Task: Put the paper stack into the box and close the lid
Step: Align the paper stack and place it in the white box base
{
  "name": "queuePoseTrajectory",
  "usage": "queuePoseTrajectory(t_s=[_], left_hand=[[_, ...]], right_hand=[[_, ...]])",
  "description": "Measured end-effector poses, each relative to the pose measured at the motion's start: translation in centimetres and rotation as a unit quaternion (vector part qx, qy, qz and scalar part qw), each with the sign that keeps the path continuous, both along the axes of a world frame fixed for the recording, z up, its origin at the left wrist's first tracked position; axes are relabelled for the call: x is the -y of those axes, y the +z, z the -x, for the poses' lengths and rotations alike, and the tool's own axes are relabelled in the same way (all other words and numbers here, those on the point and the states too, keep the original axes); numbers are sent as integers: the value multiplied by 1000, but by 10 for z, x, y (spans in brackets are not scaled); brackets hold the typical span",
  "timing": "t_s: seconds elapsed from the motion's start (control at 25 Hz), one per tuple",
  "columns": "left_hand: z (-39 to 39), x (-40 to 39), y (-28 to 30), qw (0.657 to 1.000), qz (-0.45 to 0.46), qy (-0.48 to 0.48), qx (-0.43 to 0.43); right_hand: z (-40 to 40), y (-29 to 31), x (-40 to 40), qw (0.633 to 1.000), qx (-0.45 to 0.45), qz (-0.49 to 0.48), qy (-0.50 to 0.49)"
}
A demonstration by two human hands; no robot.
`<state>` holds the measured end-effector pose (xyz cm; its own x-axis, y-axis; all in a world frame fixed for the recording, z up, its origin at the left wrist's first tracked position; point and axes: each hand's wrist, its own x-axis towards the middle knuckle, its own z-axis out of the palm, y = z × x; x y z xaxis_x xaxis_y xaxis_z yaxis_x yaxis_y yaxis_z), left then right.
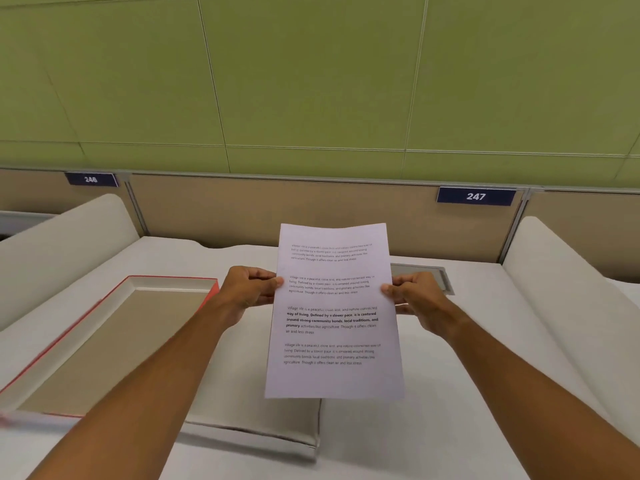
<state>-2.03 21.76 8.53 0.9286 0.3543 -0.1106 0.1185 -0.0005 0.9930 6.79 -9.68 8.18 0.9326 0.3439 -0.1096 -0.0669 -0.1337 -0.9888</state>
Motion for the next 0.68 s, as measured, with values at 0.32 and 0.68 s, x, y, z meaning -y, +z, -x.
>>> queuePoseTrajectory(t_s=[0.32,0.68], left_hand=[[-14,-97,-48,991,6,-13,-134],[-39,-123,-94,969,-56,-2,-240]], right_hand=[[6,-57,-118,986,-103,84,-101],[11,-102,-173,953,-164,190,-170]])
